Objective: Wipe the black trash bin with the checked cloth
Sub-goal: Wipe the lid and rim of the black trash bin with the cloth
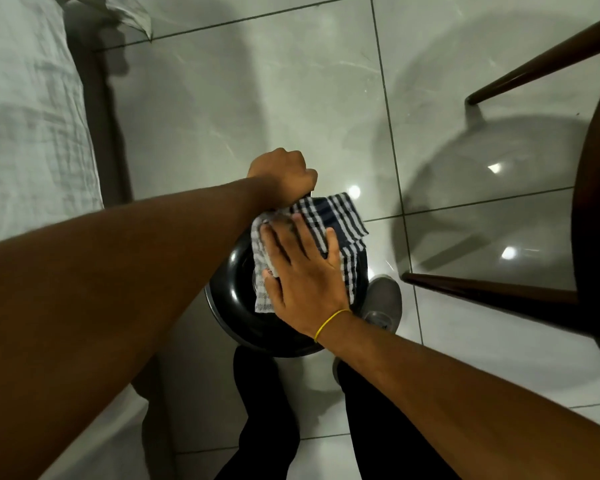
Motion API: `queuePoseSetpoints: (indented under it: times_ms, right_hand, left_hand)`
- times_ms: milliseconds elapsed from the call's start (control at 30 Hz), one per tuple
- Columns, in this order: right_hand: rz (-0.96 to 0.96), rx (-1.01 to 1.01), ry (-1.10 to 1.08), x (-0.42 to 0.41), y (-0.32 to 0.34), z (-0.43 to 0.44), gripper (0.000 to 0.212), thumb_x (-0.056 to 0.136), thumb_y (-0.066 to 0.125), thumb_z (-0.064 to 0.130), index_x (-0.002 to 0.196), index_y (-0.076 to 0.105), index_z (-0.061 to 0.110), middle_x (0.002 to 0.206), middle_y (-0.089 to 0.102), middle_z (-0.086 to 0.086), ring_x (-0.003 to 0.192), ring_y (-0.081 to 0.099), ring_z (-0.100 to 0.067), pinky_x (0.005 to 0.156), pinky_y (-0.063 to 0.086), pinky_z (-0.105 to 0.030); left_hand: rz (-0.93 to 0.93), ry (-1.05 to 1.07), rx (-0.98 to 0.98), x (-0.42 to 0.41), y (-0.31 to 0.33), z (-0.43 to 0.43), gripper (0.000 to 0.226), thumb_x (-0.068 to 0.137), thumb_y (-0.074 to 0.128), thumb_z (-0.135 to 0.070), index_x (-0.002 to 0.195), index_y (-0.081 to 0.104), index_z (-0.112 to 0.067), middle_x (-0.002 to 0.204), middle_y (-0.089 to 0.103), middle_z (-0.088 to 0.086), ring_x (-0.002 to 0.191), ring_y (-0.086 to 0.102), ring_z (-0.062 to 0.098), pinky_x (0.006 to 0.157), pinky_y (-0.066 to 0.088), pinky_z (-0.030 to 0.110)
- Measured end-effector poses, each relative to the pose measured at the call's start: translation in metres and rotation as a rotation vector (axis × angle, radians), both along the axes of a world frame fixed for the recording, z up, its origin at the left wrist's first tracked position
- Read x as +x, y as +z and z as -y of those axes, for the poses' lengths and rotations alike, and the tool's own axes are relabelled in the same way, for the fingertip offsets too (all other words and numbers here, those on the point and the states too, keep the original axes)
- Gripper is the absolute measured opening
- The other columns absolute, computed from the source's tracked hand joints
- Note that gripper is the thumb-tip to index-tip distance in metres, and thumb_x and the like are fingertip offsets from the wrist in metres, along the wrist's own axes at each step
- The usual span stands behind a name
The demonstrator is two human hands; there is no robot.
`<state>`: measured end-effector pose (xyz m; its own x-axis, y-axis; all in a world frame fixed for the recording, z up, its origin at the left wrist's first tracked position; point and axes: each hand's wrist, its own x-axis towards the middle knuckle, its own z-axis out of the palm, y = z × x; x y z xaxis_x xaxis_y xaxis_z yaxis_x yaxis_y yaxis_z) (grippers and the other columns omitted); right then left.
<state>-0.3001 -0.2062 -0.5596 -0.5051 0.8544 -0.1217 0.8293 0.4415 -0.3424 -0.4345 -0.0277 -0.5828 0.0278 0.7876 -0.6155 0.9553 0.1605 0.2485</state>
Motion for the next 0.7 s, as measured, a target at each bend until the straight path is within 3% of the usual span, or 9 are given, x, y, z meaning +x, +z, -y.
queuePoseSetpoints:
  times_ms: [200,333,433,567,700]
  right_hand:
    - [-0.060,0.000,0.561,-0.011,0.003,0.007,0.075,0.103,0.049,0.044,0.172,0.030,0.024,0.182,0.026,0.000,0.170,0.018,-0.026,0.133,0.011,-0.066]
    - [-0.004,0.087,0.853,0.011,-0.003,0.018,0.074,0.107,0.044,0.047,0.174,0.025,0.022,0.185,0.017,-0.002,0.172,0.013,-0.027,0.134,0.014,-0.065]
    - [0.036,0.190,1.045,0.035,-0.009,0.031,0.074,0.108,0.040,0.043,0.175,0.020,0.020,0.185,0.013,-0.002,0.172,0.011,-0.028,0.135,0.012,-0.066]
    - [0.035,0.283,1.198,0.074,-0.019,0.034,0.078,0.106,0.050,0.031,0.175,0.019,0.018,0.186,0.009,-0.005,0.173,0.007,-0.028,0.135,0.000,-0.067]
    - [-0.004,0.258,1.209,0.100,-0.024,0.020,0.086,0.100,0.052,0.022,0.176,0.012,0.017,0.186,0.006,-0.004,0.173,0.003,-0.026,0.135,-0.012,-0.063]
  left_hand:
    - [-0.013,-0.043,-0.010,0.002,-0.001,-0.001,0.032,0.087,0.038,-0.043,0.072,0.053,-0.020,0.074,0.049,0.002,0.073,0.053,0.029,0.064,0.040,0.037]
    - [0.012,-0.072,0.028,-0.001,-0.001,0.002,0.033,0.088,0.035,-0.043,0.064,0.042,-0.022,0.072,0.047,0.004,0.066,0.047,0.026,0.056,0.032,0.035]
    - [0.010,-0.089,0.023,-0.001,-0.001,0.001,0.033,0.090,0.034,-0.044,0.065,0.042,-0.023,0.071,0.042,0.002,0.073,0.049,0.032,0.065,0.036,0.037]
    - [0.000,-0.081,0.038,-0.002,-0.003,0.002,0.035,0.091,0.033,-0.044,0.069,0.046,-0.021,0.071,0.039,0.002,0.080,0.051,0.036,0.070,0.038,0.038]
    - [-0.015,-0.025,0.043,-0.002,-0.003,0.004,0.038,0.094,0.036,-0.041,0.089,0.063,-0.014,0.077,0.048,0.007,0.082,0.054,0.036,0.071,0.041,0.038]
